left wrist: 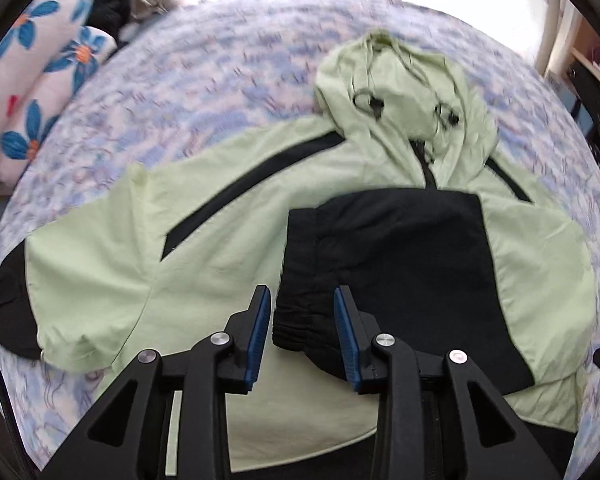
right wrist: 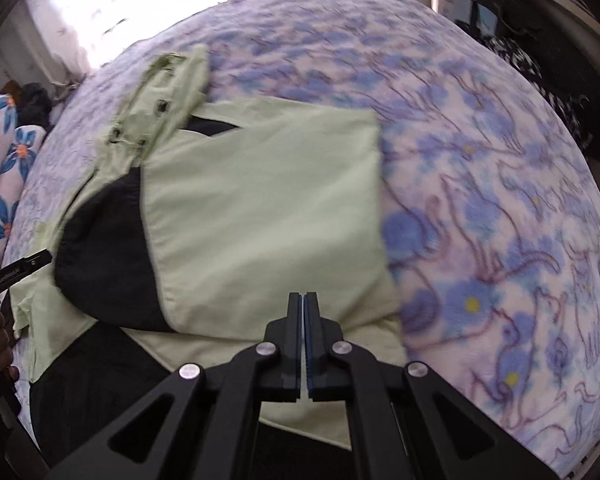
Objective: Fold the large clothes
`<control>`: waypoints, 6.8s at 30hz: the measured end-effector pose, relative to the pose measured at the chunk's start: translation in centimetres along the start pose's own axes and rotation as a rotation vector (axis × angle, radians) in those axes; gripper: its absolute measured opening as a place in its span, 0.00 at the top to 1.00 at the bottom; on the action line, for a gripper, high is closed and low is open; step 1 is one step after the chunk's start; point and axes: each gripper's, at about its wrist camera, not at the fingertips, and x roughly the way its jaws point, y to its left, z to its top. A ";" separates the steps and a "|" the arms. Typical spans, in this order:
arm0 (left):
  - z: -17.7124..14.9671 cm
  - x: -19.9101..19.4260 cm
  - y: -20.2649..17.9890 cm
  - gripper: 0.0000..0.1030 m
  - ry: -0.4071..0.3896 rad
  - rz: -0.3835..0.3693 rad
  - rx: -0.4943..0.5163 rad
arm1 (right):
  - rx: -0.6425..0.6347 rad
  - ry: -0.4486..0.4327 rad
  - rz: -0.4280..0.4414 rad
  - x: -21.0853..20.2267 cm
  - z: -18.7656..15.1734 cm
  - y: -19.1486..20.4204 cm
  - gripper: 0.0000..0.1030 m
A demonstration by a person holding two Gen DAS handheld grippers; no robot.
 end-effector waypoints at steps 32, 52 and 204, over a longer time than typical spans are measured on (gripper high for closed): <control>-0.9 4.6 -4.5 0.32 0.072 -0.104 0.062 | 0.085 0.042 -0.037 4.7 1.3 -3.1 0.95; 6.1 10.8 -5.4 0.32 0.055 -0.069 0.001 | 0.019 -0.069 -0.218 11.1 12.3 -3.6 0.69; 3.7 -3.6 11.4 0.83 0.128 -0.528 -0.102 | 0.118 0.219 0.085 -1.1 -4.6 21.8 0.68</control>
